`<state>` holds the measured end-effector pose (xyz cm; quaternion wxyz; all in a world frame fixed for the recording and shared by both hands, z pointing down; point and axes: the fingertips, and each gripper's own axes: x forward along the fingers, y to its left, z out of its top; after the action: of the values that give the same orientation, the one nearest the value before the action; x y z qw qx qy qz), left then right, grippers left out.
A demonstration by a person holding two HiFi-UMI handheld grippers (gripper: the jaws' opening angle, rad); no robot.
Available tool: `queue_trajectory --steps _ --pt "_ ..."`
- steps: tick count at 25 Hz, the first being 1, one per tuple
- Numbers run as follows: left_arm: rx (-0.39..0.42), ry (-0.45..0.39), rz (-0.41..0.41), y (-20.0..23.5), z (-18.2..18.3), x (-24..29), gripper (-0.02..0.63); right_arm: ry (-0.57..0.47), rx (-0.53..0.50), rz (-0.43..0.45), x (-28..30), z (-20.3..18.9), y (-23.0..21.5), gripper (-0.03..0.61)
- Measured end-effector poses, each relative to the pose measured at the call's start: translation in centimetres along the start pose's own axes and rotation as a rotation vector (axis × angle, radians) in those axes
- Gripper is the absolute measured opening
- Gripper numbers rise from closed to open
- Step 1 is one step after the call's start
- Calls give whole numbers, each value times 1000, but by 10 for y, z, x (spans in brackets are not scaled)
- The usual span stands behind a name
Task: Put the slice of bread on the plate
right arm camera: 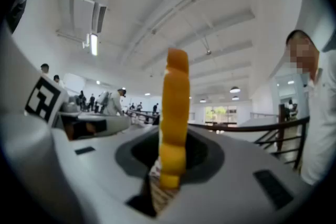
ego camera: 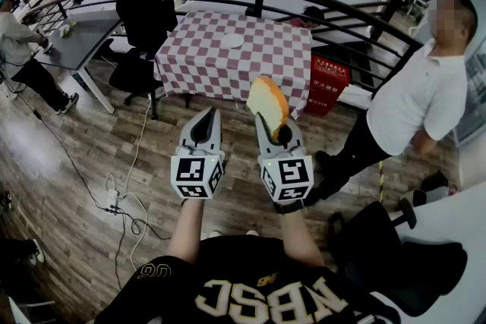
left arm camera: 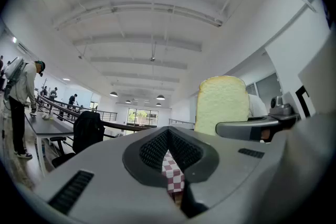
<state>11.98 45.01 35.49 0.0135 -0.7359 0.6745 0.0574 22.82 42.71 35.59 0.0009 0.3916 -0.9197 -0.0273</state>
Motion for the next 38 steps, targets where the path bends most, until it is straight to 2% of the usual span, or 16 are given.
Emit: queue_trajectory --steps 13,21,29,33,38 --pt "7 39 21 -40 -25 16 18 14 30 20 -20 -22 -36 98" --pt "20 75 25 -60 -41 31 19 32 89 53 -19 -45 -57 98" --pt "39 85 53 -12 -60 73 18 37 96 76 44 -60 -59 98" --pt "25 114 -10 23 -84 127 19 38 105 159 106 -76 -53 98" --pt "18 100 -80 85 -77 209 18 23 84 108 203 -65 -68 98"
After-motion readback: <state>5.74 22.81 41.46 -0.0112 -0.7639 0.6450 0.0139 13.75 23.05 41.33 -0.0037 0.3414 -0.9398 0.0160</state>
